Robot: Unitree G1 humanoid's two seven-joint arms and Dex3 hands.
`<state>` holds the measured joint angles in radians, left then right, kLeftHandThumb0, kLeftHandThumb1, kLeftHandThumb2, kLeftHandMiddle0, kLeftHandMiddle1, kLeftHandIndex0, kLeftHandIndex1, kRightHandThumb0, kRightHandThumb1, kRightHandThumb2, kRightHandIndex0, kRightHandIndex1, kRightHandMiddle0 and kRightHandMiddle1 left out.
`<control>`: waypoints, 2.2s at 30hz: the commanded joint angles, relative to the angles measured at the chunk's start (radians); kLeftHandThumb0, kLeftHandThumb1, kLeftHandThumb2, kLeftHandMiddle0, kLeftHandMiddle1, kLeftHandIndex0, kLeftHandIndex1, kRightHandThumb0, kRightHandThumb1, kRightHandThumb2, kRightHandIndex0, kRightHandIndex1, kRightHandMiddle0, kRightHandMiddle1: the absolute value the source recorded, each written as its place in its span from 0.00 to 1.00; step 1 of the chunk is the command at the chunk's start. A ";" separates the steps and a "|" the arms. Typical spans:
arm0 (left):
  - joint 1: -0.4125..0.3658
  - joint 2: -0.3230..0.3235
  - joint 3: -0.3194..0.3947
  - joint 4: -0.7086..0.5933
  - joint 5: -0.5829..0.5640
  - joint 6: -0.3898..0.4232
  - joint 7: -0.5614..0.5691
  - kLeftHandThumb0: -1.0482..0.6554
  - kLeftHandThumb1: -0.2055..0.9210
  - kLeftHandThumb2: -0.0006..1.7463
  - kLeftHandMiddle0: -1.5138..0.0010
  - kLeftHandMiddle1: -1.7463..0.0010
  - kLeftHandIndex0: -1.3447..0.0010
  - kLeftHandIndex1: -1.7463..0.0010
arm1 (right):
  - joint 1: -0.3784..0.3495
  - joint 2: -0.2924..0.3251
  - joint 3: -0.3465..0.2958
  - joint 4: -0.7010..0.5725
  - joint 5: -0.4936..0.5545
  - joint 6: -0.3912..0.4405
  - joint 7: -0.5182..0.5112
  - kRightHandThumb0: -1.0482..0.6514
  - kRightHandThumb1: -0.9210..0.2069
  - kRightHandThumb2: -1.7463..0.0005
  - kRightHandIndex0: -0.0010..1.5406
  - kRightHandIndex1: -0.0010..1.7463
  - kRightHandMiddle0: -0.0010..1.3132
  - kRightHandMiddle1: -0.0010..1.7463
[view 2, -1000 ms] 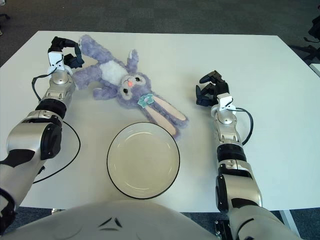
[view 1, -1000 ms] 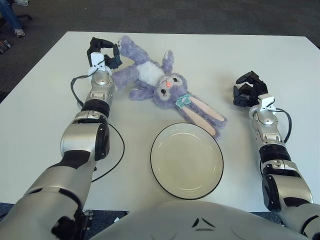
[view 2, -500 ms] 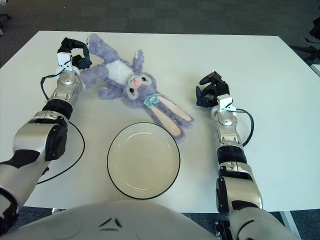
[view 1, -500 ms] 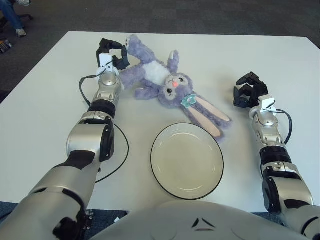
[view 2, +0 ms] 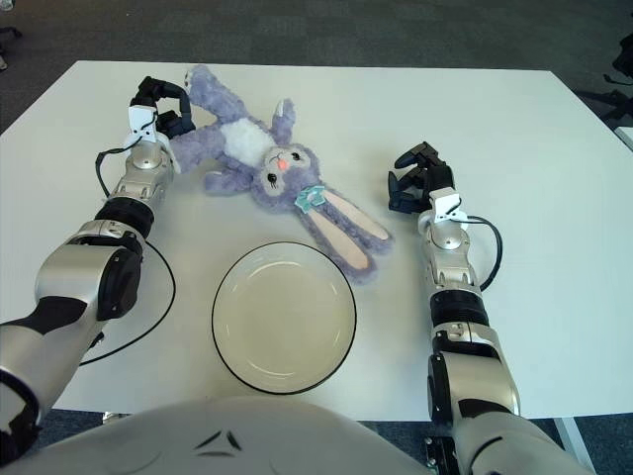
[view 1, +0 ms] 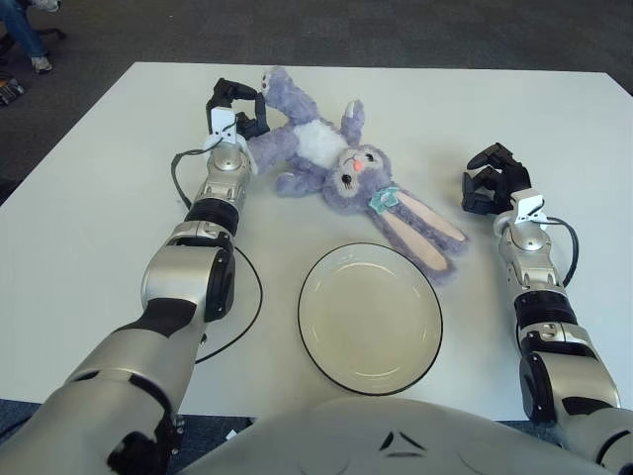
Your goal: Put the doll into the plate.
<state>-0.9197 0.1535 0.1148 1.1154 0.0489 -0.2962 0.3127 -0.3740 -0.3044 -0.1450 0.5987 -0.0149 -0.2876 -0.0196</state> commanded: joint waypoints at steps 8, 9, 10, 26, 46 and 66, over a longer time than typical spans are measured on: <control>-0.005 -0.043 -0.006 -0.025 -0.005 0.010 -0.024 0.38 0.72 0.55 0.28 0.00 0.71 0.00 | 0.042 0.007 0.009 0.004 -0.014 0.023 0.002 0.61 0.56 0.23 0.44 0.98 0.31 0.98; -0.005 -0.044 -0.006 -0.025 -0.006 0.009 -0.027 0.38 0.72 0.55 0.29 0.00 0.71 0.00 | 0.043 0.008 0.009 0.002 -0.015 0.023 0.002 0.61 0.57 0.23 0.45 0.97 0.31 0.98; -0.005 -0.046 -0.008 -0.024 -0.004 0.009 -0.031 0.38 0.72 0.54 0.29 0.00 0.71 0.00 | 0.043 0.008 0.009 0.000 -0.014 0.023 0.003 0.61 0.57 0.23 0.45 0.97 0.30 0.98; -0.009 -0.088 -0.023 -0.013 -0.001 0.003 -0.053 0.38 0.75 0.52 0.33 0.00 0.73 0.00 | 0.051 0.016 0.008 -0.032 -0.009 0.049 0.001 0.61 0.56 0.24 0.44 0.97 0.30 0.98; 0.008 -0.114 -0.048 -0.025 0.033 -0.003 -0.007 0.39 0.77 0.50 0.34 0.00 0.73 0.00 | 0.069 0.012 -0.008 -0.072 0.008 0.055 0.014 0.61 0.56 0.25 0.47 0.94 0.29 0.98; 0.005 -0.143 -0.061 0.002 0.034 -0.002 -0.010 0.39 0.77 0.50 0.37 0.00 0.73 0.00 | 0.080 0.007 -0.014 -0.176 0.012 0.094 0.036 0.61 0.56 0.25 0.47 0.92 0.29 0.99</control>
<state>-0.9193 0.0193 0.0627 1.1109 0.0724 -0.2917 0.3043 -0.3078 -0.2952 -0.1537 0.4489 -0.0117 -0.2173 0.0066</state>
